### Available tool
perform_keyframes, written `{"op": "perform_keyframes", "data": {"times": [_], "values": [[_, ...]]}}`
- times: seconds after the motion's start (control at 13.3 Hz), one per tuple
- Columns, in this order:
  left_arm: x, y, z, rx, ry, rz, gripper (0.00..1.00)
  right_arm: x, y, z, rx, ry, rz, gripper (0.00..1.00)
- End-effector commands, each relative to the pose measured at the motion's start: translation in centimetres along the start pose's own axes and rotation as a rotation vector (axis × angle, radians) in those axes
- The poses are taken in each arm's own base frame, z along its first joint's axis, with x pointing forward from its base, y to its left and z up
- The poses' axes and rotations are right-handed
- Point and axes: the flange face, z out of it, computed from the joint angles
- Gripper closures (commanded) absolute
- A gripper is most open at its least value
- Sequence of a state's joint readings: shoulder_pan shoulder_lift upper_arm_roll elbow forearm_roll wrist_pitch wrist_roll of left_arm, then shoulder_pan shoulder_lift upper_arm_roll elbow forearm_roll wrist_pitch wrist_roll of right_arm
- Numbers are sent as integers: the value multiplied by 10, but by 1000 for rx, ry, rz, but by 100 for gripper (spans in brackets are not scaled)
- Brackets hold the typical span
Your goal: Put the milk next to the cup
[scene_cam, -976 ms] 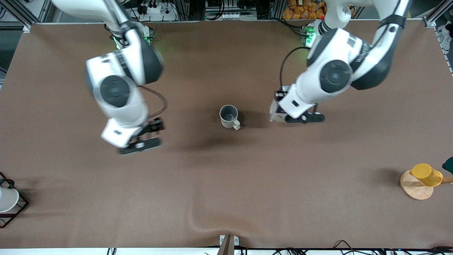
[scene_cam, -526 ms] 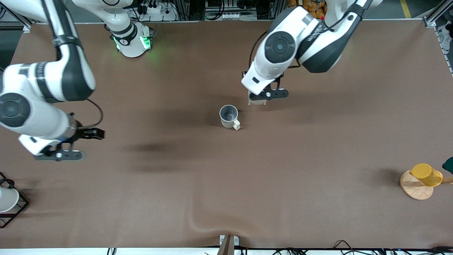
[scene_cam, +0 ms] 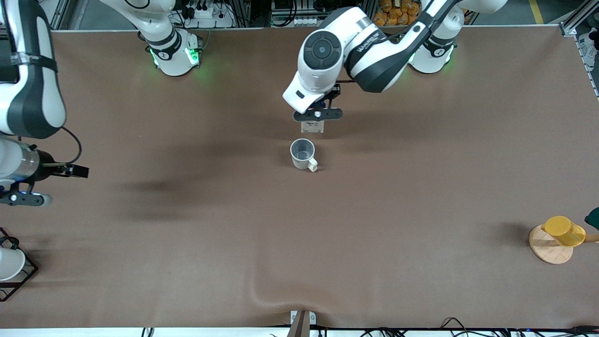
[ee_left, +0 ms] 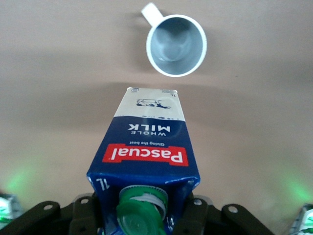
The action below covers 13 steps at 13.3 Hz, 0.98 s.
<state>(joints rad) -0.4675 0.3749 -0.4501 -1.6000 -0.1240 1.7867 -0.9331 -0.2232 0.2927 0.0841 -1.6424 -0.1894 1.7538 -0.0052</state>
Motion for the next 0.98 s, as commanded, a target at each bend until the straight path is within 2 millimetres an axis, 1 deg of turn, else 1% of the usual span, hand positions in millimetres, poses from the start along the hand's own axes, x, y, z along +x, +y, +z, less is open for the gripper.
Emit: {"op": "perform_keyframes", "data": {"times": [0.0,0.08,0.23,0.3,0.45,0.53,0.6,0.68,0.75,0.9], "values": [[10,13,12,-24,8,-23,42,1,17,14,12,-9,-5,0],[16,10,13,-26,2,-36,42,5,18,22,14,-7,-5,0],[20,9,14,-31,3,-43,42,17,27,40,22,22,9,0],[25,9,19,-35,10,-43,42,21,26,45,23,30,7,0],[32,10,29,-35,4,-44,42,17,22,57,24,35,1,0],[35,11,30,-44,18,-43,42,11,17,62,24,55,-9,0],[36,13,32,-49,28,-42,42,5,7,62,21,78,-24,0],[36,15,39,-38,24,-38,42,3,-1,63,20,85,-36,0],[35,16,41,-33,28,-35,42,1,-8,57,18,91,-48,0],[35,16,43,-24,32,-34,42,-5,-12,42,15,98,-62,0]]}}
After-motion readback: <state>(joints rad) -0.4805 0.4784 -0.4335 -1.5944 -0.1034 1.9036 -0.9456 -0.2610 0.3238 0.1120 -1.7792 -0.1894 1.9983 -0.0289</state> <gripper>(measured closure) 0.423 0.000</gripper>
